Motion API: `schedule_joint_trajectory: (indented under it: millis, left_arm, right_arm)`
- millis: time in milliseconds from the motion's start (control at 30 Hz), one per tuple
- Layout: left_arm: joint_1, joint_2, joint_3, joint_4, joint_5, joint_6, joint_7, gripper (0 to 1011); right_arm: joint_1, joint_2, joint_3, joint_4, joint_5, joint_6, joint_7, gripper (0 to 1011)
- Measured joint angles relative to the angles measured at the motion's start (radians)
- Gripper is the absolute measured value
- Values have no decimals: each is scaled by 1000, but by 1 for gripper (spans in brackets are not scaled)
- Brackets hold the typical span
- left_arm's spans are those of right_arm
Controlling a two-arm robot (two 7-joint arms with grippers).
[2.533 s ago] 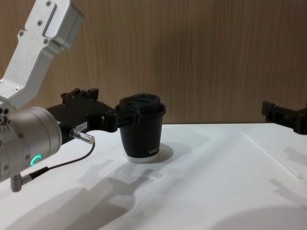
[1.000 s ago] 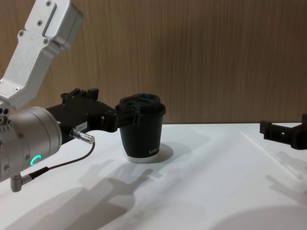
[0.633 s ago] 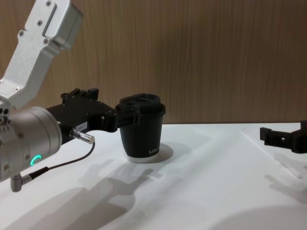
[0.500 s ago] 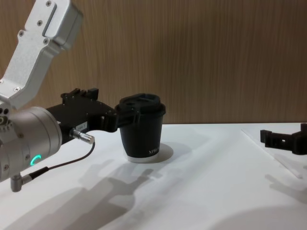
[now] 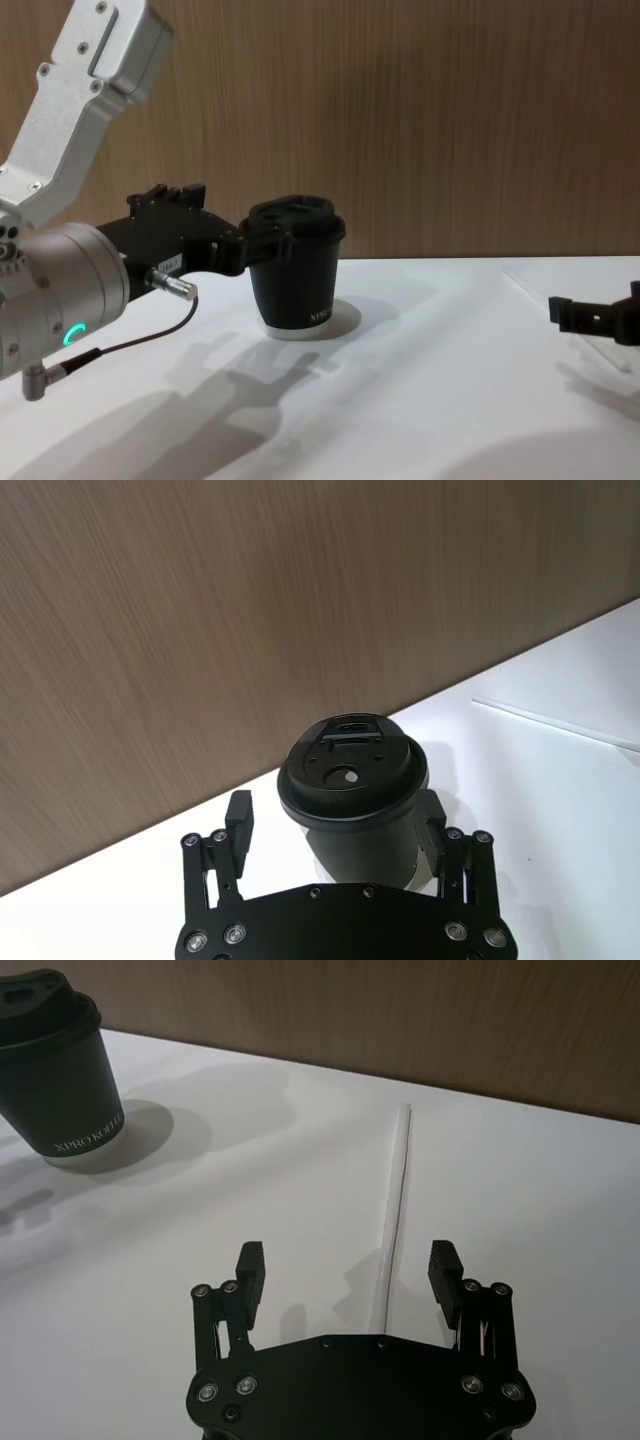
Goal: Pick up the straw with one hand, pass it to the other hand, and insert it into the cup.
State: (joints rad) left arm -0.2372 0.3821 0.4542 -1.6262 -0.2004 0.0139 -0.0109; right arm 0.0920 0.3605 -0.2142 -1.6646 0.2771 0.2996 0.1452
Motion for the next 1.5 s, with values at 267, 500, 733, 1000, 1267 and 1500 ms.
schedule_joint_trajectory:
  millis: [267, 500, 733, 1000, 1267, 1500]
  left_arm:
    - [0, 0, 0, 0, 0, 0, 0, 1000]
    - [0, 0, 0, 0, 0, 0, 0, 1000]
    - [0, 0, 0, 0, 0, 0, 0, 1000]
    - [0, 0, 0, 0, 0, 0, 0, 1000]
    - [0, 0, 0, 0, 0, 0, 0, 1000]
    - [0, 0, 0, 0, 0, 0, 0, 1000]
  right_arm:
    - [15, -4, -2, 42, -16, -11, 7, 1001]
    - [30, -8, -5, 78, -26, -24, 17, 1001]
    - [44, -13, -6, 104, -33, -33, 29, 1001]
    - [54, -18, -3, 124, -37, -33, 39, 1001]
    - [60, -24, 2, 140, -41, -29, 46, 1001]
    - [65, -28, 5, 153, -45, -26, 52, 1001]
